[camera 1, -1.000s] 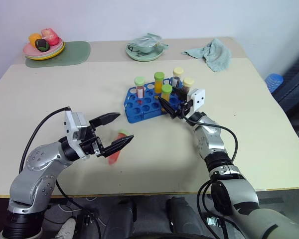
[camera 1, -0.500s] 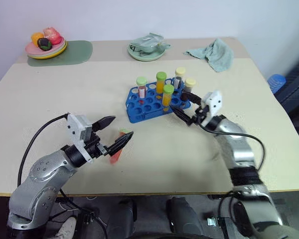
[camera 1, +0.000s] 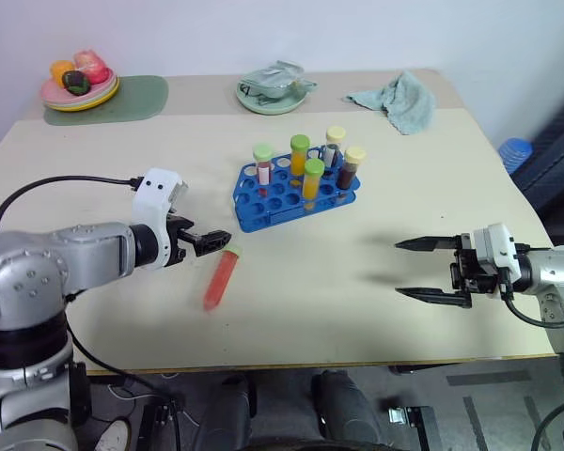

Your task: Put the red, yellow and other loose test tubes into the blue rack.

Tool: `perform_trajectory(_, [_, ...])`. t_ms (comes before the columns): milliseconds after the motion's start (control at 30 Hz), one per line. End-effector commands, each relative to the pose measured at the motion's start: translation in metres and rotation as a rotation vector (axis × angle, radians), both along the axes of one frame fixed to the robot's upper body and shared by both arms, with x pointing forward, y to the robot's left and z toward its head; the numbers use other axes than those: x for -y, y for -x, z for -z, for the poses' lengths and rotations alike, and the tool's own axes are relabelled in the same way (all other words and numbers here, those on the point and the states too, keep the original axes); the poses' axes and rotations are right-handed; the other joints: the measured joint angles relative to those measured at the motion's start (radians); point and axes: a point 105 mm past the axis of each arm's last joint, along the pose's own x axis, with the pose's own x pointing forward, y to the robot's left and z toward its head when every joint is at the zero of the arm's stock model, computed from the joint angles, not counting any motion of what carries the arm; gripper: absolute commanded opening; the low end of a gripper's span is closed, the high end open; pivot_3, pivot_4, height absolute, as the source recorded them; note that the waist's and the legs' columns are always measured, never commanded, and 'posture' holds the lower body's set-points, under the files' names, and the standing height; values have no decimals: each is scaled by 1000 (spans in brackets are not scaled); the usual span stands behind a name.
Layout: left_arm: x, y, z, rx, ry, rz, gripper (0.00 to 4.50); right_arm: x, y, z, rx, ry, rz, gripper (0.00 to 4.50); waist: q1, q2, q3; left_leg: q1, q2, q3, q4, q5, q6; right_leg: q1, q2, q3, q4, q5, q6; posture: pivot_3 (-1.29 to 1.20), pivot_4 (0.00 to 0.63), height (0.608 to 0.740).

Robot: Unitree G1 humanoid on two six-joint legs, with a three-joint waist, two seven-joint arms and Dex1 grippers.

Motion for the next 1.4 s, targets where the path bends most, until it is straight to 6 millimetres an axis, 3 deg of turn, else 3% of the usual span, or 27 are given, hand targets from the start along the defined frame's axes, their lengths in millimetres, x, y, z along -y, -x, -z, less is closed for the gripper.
perform_trajectory(33, [1,0,-5,-91,-18,12,4500,-7,-5,-8,56,-19,-48,3706,5,-1,1,0,0,0,0,0,0,0,0,0,0,0,0,0,150,740])
perform_trajectory(267, [-14,12,-1,-194,-99,-75,4500,-29,-4,-5,61,-74,-81,3706,33,-3,2,-1,-2,0,1,1,-3,0,-7,1,0,0,0,0,150,740])
perform_trajectory(433, [-6,11,13,-211,-116,-79,4500,-41,-7,-5,61,-127,-94,3706,46,-3,2,-3,-2,0,2,2,-4,-1,-7,0,0,0,0,0,150,740])
perform_trajectory(800, [-3,13,-10,-208,-84,15,4500,-64,3,-5,57,-182,-111,3706,41,-3,2,-11,-4,-1,5,5,-9,-8,-4,-1,1,0,0,0,150,740])
perform_trajectory(1000, [15,0,-2,-272,-67,46,4500,-72,2,-7,74,-212,-105,3706,43,-3,2,-11,-5,-1,6,4,-9,-7,-4,-1,1,0,1,0,150,740])
perform_trajectory(1267, [42,-13,4,-360,-54,104,4500,-73,14,-4,76,-201,-85,3706,41,-3,2,-13,-5,-2,6,5,-9,-9,-4,-1,2,0,1,0,150,740])
perform_trajectory(1400, [39,-17,3,-376,-113,90,4500,-73,19,-4,78,-209,-54,3706,36,-3,2,-13,-5,-2,6,5,-9,-10,-4,0,3,0,1,0,150,740])
